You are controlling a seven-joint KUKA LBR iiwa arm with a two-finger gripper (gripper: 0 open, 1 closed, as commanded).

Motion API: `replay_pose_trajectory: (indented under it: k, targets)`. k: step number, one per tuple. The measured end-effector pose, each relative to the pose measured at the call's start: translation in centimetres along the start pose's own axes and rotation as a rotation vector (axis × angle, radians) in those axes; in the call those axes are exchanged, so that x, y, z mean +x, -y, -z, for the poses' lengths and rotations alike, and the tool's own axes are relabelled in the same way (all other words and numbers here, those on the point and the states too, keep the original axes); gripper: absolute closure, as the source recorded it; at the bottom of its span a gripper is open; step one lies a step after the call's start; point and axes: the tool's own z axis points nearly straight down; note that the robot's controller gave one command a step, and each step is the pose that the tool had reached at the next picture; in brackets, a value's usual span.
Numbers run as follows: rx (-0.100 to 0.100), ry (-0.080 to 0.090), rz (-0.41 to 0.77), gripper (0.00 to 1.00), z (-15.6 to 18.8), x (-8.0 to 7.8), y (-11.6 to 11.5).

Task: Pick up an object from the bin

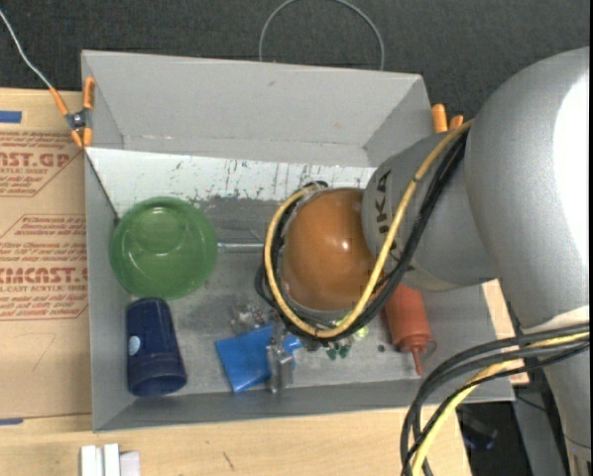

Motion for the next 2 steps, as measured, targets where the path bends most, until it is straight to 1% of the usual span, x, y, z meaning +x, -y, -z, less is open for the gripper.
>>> replay_pose_trajectory:
  k: [2]
  targets:
    - [0.0, 0.0, 0.0, 1.0, 0.0, 0.0, 0.0]
